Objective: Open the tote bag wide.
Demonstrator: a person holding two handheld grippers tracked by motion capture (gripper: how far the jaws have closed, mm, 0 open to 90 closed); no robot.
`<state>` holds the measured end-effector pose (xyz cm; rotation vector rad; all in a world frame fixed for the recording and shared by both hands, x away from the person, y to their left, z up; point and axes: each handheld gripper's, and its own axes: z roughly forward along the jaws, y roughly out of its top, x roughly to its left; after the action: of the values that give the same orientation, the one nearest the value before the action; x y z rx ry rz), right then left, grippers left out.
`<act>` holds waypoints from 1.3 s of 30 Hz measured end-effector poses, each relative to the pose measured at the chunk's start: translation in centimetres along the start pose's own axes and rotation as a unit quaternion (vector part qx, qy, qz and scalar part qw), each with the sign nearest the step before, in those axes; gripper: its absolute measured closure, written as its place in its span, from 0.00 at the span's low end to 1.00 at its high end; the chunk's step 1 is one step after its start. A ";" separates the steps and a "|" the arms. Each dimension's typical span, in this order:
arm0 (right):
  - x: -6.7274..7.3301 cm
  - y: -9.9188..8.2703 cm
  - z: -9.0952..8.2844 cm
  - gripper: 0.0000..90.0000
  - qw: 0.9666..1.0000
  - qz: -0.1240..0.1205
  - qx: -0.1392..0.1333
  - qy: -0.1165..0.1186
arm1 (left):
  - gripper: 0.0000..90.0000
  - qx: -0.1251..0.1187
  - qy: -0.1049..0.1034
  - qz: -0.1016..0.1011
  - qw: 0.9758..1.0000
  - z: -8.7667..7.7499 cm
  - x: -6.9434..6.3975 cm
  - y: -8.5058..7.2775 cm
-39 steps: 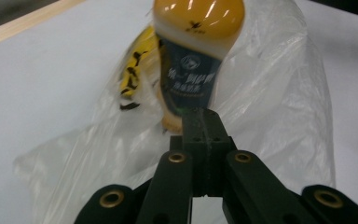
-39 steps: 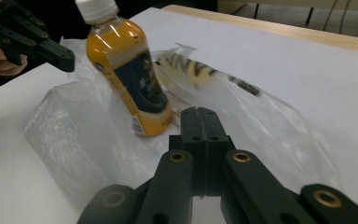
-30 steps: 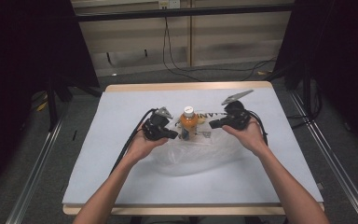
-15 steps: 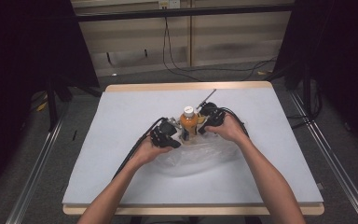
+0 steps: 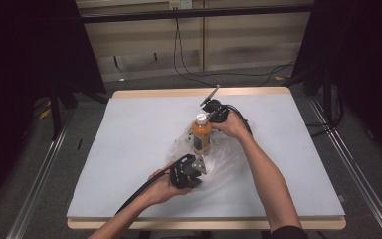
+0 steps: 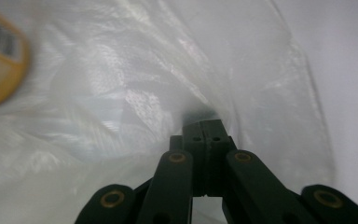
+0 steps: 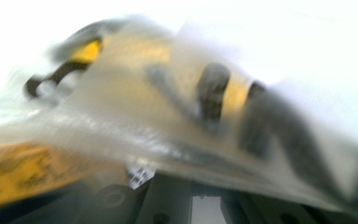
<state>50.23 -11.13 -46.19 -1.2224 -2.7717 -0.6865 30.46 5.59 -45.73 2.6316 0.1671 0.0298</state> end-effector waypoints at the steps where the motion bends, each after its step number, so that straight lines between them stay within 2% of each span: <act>1: 0.0 0.0 0.0 1.00 1.000 0.000 0.000 0.000 | 1.00 0.010 -0.005 0.012 1.000 -0.1 -0.4 0.1; 2: -0.3 0.5 0.1 1.00 1.000 0.003 0.002 -0.010 | 1.00 0.000 -0.002 0.009 1.000 0.0 -1.2 0.0; 3: -0.5 0.7 0.1 1.00 1.000 0.004 0.001 -0.017 | 1.00 0.007 -0.006 0.020 1.000 -0.1 -1.4 0.0; 6: -1.2 1.0 0.2 1.00 1.000 0.016 -0.004 -0.012 | 1.00 0.005 -0.009 0.022 1.000 -0.2 -1.9 -0.1; 7: -1.7 1.1 0.3 1.00 1.000 0.025 -0.010 -0.011 | 1.00 0.000 -0.005 0.015 1.000 -0.2 -2.1 -0.2; 8: -2.3 1.3 0.3 1.00 0.999 0.038 -0.012 -0.010 | 1.00 0.009 -0.009 0.030 0.999 -0.3 -2.2 -0.1; 10: -2.4 1.3 0.3 1.00 0.999 0.045 -0.012 -0.012 | 1.00 0.005 -0.015 0.029 0.999 -0.3 -2.6 -0.2; 11: -2.6 1.4 0.3 1.00 0.998 0.056 -0.018 -0.022 | 1.00 0.006 -0.018 0.031 0.999 -0.3 -2.8 -0.3; 12: -2.7 1.5 0.4 1.00 0.997 0.065 -0.022 -0.028 | 1.00 0.006 -0.018 0.043 0.999 -0.4 -2.9 -0.3; 13: -2.8 1.6 0.4 1.00 0.997 0.063 -0.022 -0.031 | 1.00 -0.005 -0.020 0.025 0.999 -0.2 -3.3 -0.4; 14: -2.7 1.7 0.4 1.00 0.997 0.066 -0.023 -0.037 | 1.00 0.006 -0.020 0.034 0.999 -0.4 -3.2 -0.5; 15: -2.8 1.7 0.3 1.00 0.996 0.068 -0.023 -0.047 | 1.00 -0.003 -0.022 0.025 0.999 -0.3 -3.4 -0.5; 16: -2.8 1.7 0.3 1.00 0.996 0.068 -0.023 -0.047 | 1.00 -0.003 -0.022 0.025 0.999 -0.3 -3.4 -0.5; 17: -2.9 1.8 0.4 1.00 0.996 0.071 -0.027 -0.056 | 1.00 0.006 -0.022 0.038 0.999 -0.4 -3.3 -0.4; 18: -2.9 1.9 0.4 1.00 0.995 0.075 -0.024 -0.057 | 1.00 -0.004 -0.019 0.027 0.999 -0.3 -3.6 -0.5; 19: -2.9 2.0 0.3 1.00 0.994 0.076 -0.021 -0.074 | 1.00 -0.003 -0.025 0.027 0.999 -0.3 -3.6 -0.5; 20: -3.0 2.0 0.4 1.00 0.994 0.079 -0.025 -0.071 | 1.00 0.006 -0.023 0.041 0.999 -0.5 -3.5 -0.5; 21: -3.0 2.0 0.4 1.00 0.994 0.079 -0.025 -0.071 | 1.00 0.006 -0.023 0.041 0.999 -0.5 -3.5 -0.5; 22: -3.2 1.9 0.3 1.00 0.991 0.096 -0.031 -0.091 | 1.00 -0.005 -0.025 0.024 0.999 -0.4 -3.6 -0.7; 23: -3.4 1.9 0.3 1.00 0.991 0.099 -0.033 -0.089 | 1.00 -0.007 -0.029 0.024 0.999 -0.4 -3.5 -0.7; 24: -3.5 1.9 0.3 1.00 0.991 0.096 -0.034 -0.086 | 1.00 -0.006 -0.034 0.025 0.999 -0.5 -3.4 -0.8; 26: -3.3 1.9 0.2 1.00 0.990 0.091 -0.032 -0.098 | 1.00 -0.009 -0.038 0.025 0.999 -0.5 -3.2 -0.8; 28: -3.3 1.8 0.2 1.00 0.991 0.084 -0.035 -0.096 | 1.00 -0.011 -0.040 0.017 0.999 -0.5 -3.2 -0.9; 29: -3.0 1.7 0.1 1.00 0.994 0.071 -0.045 -0.071 | 1.00 -0.014 -0.041 0.015 0.999 -0.5 -3.0 -0.9; 31: -2.8 1.6 0.0 1.00 0.995 0.067 -0.050 -0.062 | 1.00 -0.017 -0.036 0.016 0.999 -0.5 -2.8 -0.9; 32: -2.5 1.5 -0.2 1.00 0.995 0.061 -0.057 -0.049 | 1.00 -0.021 -0.037 0.015 0.999 -0.7 -2.6 -1.0; 33: -1.9 1.3 -0.5 1.00 0.996 0.051 -0.062 -0.047 | 1.00 -0.028 -0.048 0.008 0.998 -0.9 -2.3 -1.0; 34: -1.4 1.1 -1.1 1.00 0.996 0.039 -0.072 -0.039 | 1.00 -0.038 -0.033 -0.004 0.999 -1.4 -2.0 -1.0; 36: -0.9 0.9 -2.2 1.00 0.994 0.036 -0.095 -0.035 | 1.00 -0.057 -0.031 -0.018 0.998 -1.9 -1.5 -1.0; 37: -0.9 0.9 -2.2 1.00 0.994 0.036 -0.095 -0.035 | 1.00 -0.057 -0.031 -0.018 0.998 -1.9 -1.5 -1.0; 38: -0.5 0.6 -3.3 1.00 0.993 0.035 -0.110 -0.032 | 1.00 -0.078 -0.022 -0.026 0.996 -2.5 -1.1 -1.2; 39: -0.2 0.4 -4.1 1.00 0.992 0.030 -0.119 -0.040 | 1.00 -0.082 -0.024 -0.026 0.996 -2.9 -0.9 -1.2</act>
<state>50.12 -12.71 -42.41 -1.3974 -2.7660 -1.0076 29.29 7.90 -43.75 2.4612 0.2089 -0.0354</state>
